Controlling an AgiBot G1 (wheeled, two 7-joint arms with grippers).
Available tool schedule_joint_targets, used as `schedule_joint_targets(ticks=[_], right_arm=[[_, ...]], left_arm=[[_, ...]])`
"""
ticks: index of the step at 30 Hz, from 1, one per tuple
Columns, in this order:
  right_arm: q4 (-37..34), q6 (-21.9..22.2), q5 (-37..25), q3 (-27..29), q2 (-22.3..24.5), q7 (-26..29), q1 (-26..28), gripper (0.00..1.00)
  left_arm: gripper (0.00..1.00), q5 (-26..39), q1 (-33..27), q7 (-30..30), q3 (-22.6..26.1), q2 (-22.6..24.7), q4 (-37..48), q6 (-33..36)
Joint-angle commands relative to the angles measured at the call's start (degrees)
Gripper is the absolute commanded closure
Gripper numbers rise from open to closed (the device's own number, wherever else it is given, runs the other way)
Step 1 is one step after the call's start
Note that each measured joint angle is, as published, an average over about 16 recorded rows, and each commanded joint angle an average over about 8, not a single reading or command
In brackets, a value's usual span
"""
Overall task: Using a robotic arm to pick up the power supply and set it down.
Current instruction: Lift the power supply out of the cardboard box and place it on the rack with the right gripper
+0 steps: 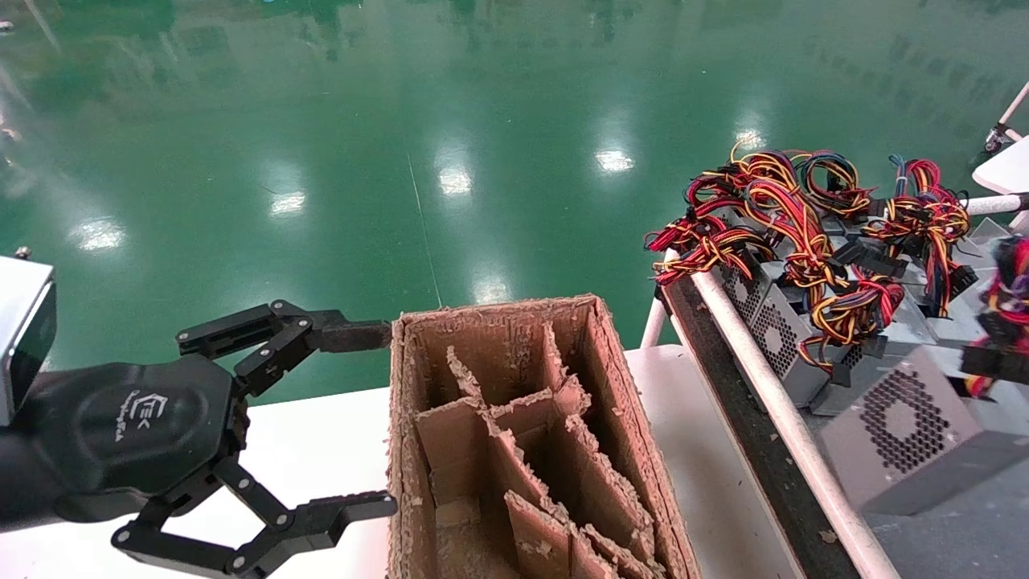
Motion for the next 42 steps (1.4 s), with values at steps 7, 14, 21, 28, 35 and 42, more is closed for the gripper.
schedule_joint_targets(ticks=[7, 14, 21, 28, 35, 42], right_arm=[[-4.83, -1.90, 3.04, -1.74, 1.20, -2.69, -2.32, 1.00], [-7.63, -2.49, 3.64, -2.82, 0.58, -2.72, -3.46, 1.00], [-10.70, -2.27, 0.28, -2.74, -2.43, -1.29, -2.36, 1.00], [-13.59, -2.23, -6.85, -2.07, -6.71, 1.23, 2.28, 1.00], [-17.88, -4.33, -14.48, -2.55, -11.55, 4.22, 8.28, 1.00], [-23.41, -7.73, -19.05, -3.11, -14.66, 5.57, 13.27, 0.23]], left_arm=[[0.00, 0.00, 0.00, 0.00, 0.01, 0.00, 0.00, 0.00], [0.00, -0.01, 0.00, 0.00, 0.01, 0.00, 0.00, 0.00], [0.00, -0.01, 0.00, 0.01, 0.01, -0.01, 0.00, -0.01], [0.00, -0.01, 0.00, 0.01, 0.02, -0.01, 0.00, -0.01], [0.00, -0.02, -0.01, 0.01, 0.02, -0.01, 0.00, -0.01], [0.00, -0.02, -0.01, 0.01, 0.03, -0.01, 0.00, -0.01]])
